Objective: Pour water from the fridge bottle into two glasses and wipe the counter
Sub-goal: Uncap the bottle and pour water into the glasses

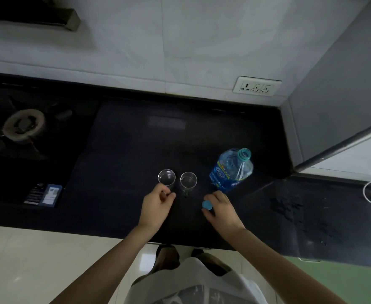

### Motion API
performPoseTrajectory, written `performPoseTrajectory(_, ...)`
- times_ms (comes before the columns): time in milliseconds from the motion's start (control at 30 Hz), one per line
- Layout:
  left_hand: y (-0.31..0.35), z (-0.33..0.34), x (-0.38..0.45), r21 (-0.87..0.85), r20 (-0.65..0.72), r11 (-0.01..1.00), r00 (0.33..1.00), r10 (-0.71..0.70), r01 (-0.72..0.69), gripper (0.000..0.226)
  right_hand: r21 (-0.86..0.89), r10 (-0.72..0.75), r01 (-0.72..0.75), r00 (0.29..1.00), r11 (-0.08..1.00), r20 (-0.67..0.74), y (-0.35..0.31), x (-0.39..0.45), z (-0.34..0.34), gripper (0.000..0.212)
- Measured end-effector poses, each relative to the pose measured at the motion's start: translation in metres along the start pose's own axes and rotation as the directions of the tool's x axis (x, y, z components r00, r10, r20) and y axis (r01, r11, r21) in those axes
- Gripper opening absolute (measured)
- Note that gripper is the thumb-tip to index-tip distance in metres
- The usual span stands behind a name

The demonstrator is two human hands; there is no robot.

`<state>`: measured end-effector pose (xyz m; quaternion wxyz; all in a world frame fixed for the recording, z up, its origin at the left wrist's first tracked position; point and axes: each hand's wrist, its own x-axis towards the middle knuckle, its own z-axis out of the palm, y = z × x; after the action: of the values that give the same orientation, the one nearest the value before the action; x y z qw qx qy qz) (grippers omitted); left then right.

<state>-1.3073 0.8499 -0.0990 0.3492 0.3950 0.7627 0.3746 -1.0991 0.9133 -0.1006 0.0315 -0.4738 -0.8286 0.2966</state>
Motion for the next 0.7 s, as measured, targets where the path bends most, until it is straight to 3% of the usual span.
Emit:
performPoseTrajectory(133,0.016,0.026,0.000,-0.244,0.225,0.947,0.962,-0.153,0.208,0.019,0.011,0.052,-0.053,0.997,0.999,0.062,0.006,0.001,0.005,0.042)
performPoseTrajectory(333,0.019,0.058,0.008,-0.477,0.305,0.718,0.861,-0.406,0.507,0.022,-0.023,0.069,-0.067,0.993,0.998,0.097,0.013,0.005,0.015,0.042)
performPoseTrajectory(500,0.017,0.064,0.012,-0.539,0.359,0.610,0.813,-0.459,0.582,0.018,-0.030,0.085,-0.082,0.989,0.996,0.119,0.018,0.007,0.016,0.046)
performPoseTrajectory(700,0.019,0.067,0.016,-0.531,0.301,0.668,0.853,-0.427,0.522,0.024,0.029,0.101,-0.104,0.992,0.994,0.074,0.017,0.004,0.009,0.052)
